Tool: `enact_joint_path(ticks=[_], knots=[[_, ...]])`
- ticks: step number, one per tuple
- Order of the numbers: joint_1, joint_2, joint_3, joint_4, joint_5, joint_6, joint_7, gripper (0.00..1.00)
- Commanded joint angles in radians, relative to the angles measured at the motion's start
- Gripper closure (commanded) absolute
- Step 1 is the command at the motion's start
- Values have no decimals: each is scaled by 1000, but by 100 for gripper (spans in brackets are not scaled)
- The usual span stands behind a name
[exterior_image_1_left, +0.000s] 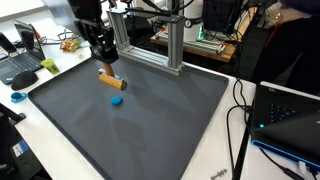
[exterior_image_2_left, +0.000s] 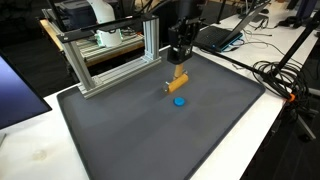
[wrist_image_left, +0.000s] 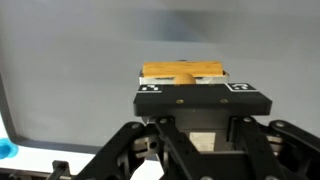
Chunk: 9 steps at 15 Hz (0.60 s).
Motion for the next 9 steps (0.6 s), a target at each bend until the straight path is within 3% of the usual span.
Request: enact_joint_path(ticks=[1,7,8,9], knots=[[-41,-58,38,-11,10,-13,-212,78],[-64,-78,78,-53,3,30,-526,78],[-51,-47,62,-15,-1,2,-434,53],[-52,-47,67,-19,-1,7,-466,53]])
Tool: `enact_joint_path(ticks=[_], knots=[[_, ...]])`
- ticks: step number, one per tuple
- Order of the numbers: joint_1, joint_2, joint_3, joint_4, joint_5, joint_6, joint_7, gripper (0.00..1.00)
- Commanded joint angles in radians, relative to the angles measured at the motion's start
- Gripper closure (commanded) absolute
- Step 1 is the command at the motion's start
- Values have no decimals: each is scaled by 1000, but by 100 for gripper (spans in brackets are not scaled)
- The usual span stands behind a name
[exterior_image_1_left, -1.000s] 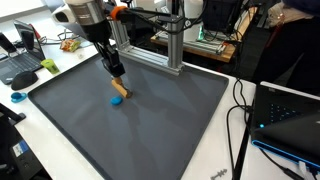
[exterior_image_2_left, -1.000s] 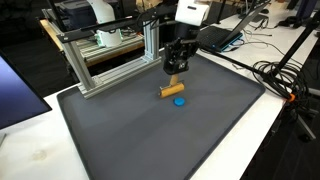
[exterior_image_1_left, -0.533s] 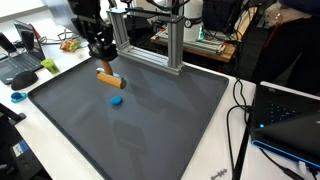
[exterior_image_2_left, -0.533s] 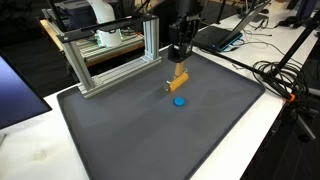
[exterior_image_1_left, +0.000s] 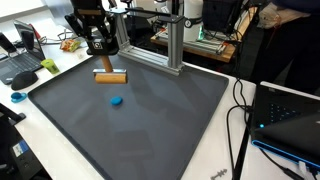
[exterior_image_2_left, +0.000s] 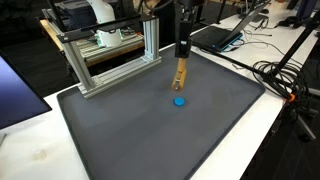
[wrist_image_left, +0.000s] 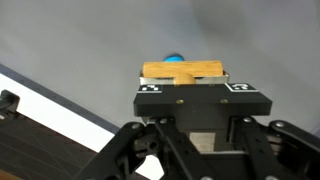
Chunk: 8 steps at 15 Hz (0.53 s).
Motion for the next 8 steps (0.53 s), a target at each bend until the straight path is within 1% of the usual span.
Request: enact_joint_path(ticks=[1,6,7,8], knots=[[-11,0,15,-1,-5,0,-13,53],[-12,0,17,-4,-5,5,-30,53],[-12,0,17,-4,-5,5,-30,78],[-22,13,27,5,16,2,-74,78]])
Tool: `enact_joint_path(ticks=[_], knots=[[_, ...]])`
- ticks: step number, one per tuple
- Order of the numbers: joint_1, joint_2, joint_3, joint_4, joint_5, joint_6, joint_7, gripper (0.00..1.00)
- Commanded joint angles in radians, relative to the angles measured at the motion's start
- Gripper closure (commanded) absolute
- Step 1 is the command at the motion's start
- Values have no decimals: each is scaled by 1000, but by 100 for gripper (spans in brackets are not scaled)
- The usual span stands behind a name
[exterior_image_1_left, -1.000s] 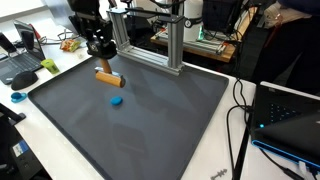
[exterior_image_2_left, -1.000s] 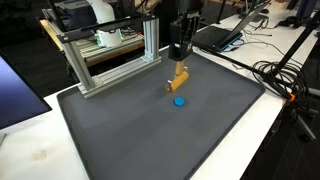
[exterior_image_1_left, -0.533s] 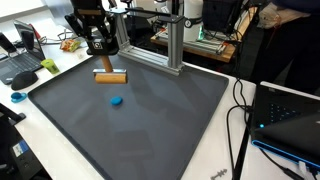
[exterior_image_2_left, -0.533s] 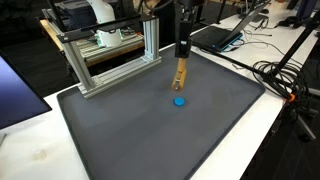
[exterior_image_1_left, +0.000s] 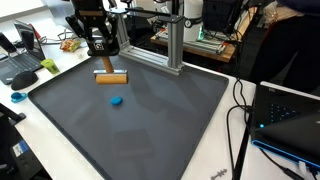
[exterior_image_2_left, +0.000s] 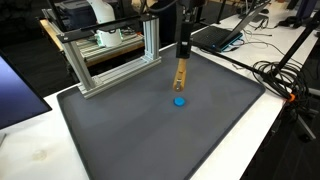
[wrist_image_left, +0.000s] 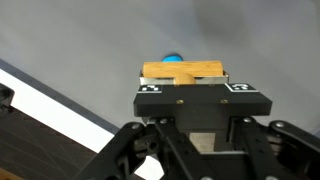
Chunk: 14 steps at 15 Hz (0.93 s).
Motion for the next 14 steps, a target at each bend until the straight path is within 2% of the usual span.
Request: enact_joint_path(ticks=[1,3,8,14], knots=[[-26,22,25,16,20,-1,-67,78],[-34,56,23,21,-1,37,-126,78],[-68,136,41,53,27,121,-284,78],[-80,194,57,69,14,143,-430,78]])
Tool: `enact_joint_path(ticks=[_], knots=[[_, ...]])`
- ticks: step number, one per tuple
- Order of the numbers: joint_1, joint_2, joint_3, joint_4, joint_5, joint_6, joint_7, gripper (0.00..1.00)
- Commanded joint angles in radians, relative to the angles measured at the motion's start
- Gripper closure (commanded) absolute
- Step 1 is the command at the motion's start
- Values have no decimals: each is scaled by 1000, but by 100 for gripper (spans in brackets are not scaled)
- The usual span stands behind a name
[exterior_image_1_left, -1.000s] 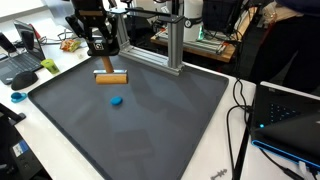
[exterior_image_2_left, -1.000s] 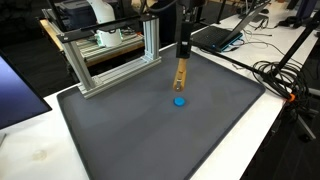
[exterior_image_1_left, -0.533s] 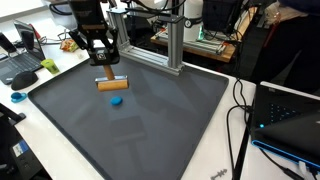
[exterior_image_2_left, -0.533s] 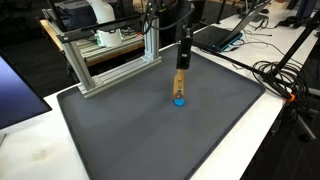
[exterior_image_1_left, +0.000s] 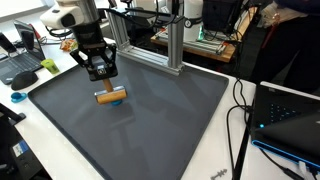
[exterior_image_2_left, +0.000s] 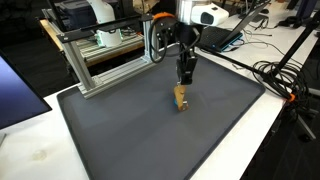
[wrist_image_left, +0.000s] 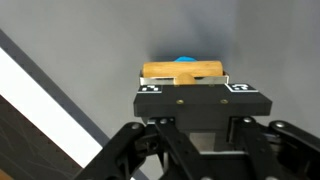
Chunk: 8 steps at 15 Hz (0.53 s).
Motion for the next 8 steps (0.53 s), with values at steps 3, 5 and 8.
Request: enact_joint_path(ticks=[3,5,8], knots=[[-18,41,20,46,2,-12,-105,78],[-17,47,17,48,3,-23,-117,78],[-21,48,23,41,18,-22,-129,78]])
